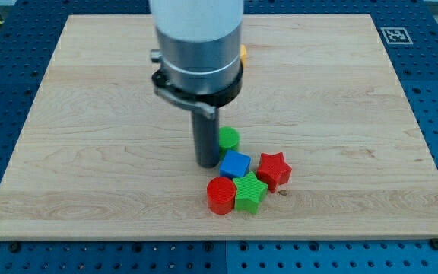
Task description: Drag the green circle bottom right to yellow hexagon
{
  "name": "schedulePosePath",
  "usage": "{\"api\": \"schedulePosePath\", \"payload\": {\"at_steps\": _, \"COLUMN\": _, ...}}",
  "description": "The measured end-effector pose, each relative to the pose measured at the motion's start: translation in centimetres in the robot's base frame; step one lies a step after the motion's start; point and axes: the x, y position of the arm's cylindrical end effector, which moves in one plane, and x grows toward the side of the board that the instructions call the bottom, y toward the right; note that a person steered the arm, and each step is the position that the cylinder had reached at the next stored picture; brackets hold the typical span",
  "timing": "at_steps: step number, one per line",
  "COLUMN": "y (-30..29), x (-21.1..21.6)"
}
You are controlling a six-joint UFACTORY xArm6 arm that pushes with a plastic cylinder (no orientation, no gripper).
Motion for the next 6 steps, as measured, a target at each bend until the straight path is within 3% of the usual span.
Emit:
{"api": "schedulePosePath", "payload": {"at_steps": 3, "y": 4.2, "x": -5.8}}
{"api": "schedulePosePath", "payload": {"at_steps": 5, "y": 7.4, "x": -0.6}}
{"api": "schedulePosePath", "payload": {"at_steps": 6, "y": 8.4, "x": -2.0}}
